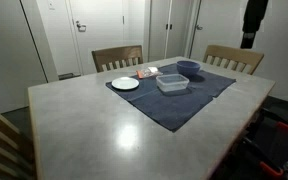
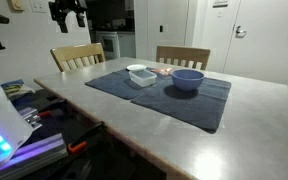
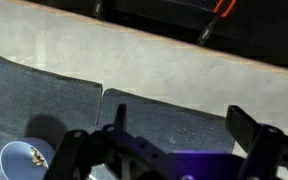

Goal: Pour the contents from the blue bowl into the clear bowl

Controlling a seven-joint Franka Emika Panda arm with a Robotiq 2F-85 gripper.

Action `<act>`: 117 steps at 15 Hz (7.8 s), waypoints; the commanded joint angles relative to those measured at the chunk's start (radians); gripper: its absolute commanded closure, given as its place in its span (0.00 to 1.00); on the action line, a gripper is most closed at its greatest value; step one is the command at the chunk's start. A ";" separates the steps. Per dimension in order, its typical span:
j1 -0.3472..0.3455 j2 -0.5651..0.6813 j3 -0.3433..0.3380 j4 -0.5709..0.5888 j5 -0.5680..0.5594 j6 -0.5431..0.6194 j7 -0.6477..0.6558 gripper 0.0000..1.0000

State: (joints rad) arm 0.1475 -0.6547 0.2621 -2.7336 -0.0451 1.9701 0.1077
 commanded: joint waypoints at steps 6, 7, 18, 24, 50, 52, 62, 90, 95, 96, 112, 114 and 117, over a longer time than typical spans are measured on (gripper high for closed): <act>0.002 0.020 -0.056 0.010 -0.013 -0.008 -0.015 0.00; -0.004 0.022 -0.071 0.010 -0.016 -0.006 -0.026 0.00; -0.105 0.099 -0.235 0.050 -0.084 0.049 -0.133 0.00; -0.163 0.163 -0.291 0.061 -0.082 0.215 -0.114 0.00; -0.257 0.253 -0.471 0.125 -0.071 0.307 -0.295 0.00; -0.270 0.287 -0.499 0.149 -0.063 0.345 -0.316 0.00; -0.279 0.319 -0.522 0.166 -0.048 0.358 -0.378 0.00; -0.450 0.976 -0.480 0.747 0.288 0.408 -0.633 0.00; -0.490 1.026 -0.419 0.767 0.321 0.421 -0.626 0.00; -0.495 1.035 -0.410 0.769 0.327 0.428 -0.624 0.00; -0.501 1.147 -0.399 0.769 0.303 0.513 -0.454 0.00; -0.503 1.156 -0.399 0.773 0.302 0.519 -0.444 0.00; -0.504 1.172 -0.399 0.778 0.304 0.534 -0.420 0.00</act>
State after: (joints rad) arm -0.3331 0.4866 -0.1570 -1.9813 0.2643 2.4796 -0.3387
